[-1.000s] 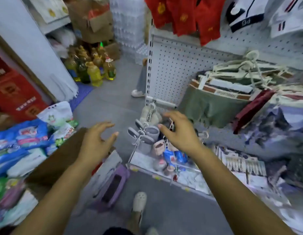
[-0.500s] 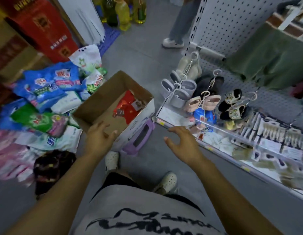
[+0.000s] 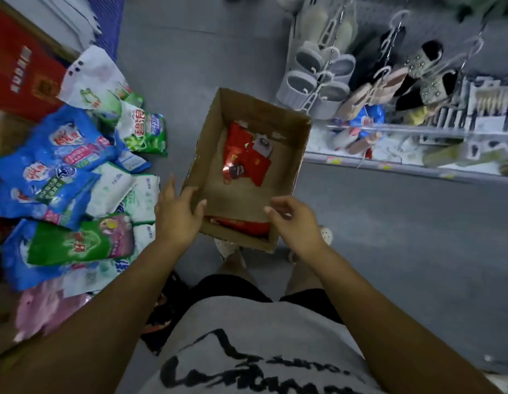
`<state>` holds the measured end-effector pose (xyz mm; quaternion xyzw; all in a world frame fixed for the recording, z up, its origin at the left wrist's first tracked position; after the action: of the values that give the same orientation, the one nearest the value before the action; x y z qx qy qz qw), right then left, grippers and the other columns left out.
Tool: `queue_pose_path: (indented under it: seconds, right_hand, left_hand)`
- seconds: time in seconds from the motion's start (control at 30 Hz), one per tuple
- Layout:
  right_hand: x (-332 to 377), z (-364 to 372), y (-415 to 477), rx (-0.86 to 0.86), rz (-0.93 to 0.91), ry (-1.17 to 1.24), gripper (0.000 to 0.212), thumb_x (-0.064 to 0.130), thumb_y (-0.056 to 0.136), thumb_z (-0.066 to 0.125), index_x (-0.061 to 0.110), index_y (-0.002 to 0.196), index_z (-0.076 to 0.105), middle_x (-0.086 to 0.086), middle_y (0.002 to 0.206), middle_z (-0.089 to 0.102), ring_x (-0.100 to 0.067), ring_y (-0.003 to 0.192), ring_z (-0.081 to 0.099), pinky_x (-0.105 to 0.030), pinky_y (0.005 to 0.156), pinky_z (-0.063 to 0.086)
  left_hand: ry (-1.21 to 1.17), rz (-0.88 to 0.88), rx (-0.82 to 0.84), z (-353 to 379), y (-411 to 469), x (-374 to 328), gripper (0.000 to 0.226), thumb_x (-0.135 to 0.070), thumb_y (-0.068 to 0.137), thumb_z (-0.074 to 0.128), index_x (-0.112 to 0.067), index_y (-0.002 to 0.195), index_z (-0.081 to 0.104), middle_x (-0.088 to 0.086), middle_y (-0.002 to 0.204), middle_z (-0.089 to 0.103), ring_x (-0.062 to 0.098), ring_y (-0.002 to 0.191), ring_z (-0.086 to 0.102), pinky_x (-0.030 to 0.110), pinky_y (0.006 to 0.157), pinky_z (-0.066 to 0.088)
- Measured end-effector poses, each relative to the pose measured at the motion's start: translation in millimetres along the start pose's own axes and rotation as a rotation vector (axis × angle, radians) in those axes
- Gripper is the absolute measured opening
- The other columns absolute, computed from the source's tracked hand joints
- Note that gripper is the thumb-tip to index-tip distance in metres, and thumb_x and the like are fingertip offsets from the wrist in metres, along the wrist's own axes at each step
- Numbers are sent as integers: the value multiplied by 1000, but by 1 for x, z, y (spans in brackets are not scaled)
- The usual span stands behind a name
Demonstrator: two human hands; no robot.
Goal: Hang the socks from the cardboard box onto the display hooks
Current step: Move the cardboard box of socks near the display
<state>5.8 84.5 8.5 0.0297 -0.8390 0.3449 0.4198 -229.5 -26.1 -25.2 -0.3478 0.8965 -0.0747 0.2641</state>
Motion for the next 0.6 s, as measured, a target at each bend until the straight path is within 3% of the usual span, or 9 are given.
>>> queue_pose_path:
  seconds: [0.1, 0.23, 0.47, 0.6]
  right_hand:
    - [-9, 34, 11, 43, 92, -62, 35, 32, 94, 69, 11, 121, 67, 2, 111, 68, -9, 101, 62, -21, 94, 48]
    - [-33, 66, 39, 164, 237, -126, 39, 32, 95, 67, 8, 125, 65, -6, 123, 67, -20, 114, 62, -32, 103, 48]
    - [-71, 111, 97, 316, 433, -194, 39, 22, 92, 71, 5, 126, 64, -13, 130, 62, -29, 121, 57, -37, 104, 46]
    - [-98, 131, 110, 400, 542, -327, 49, 28, 87, 77, 9, 130, 62, -12, 132, 61, -31, 119, 58, -38, 103, 47]
  left_hand:
    - [-11, 9, 125, 13, 19, 22, 42, -35, 97, 64, -17, 134, 60, 26, 160, 28, 45, 144, 34, 55, 114, 37]
    - [-110, 19, 254, 29, 23, 43, 50, -30, 99, 62, -15, 145, 51, 17, 151, 43, 38, 132, 50, 44, 106, 45]
    - [-194, 77, 220, 45, 24, 61, 60, -28, 95, 68, -25, 149, 45, 12, 149, 48, 30, 136, 47, 43, 108, 44]
    - [-217, 112, 195, 47, 24, 63, 66, -27, 90, 74, -27, 149, 46, 8, 148, 49, 30, 133, 49, 45, 106, 46]
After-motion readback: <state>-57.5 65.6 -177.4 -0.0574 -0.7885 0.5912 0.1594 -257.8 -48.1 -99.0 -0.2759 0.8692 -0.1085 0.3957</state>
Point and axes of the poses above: each hand's wrist, its own y-axis towards the middle knuckle, its own z-axis out of the palm, x = y × z, the point moved 3 cm from there along y, towards the middle knuckle
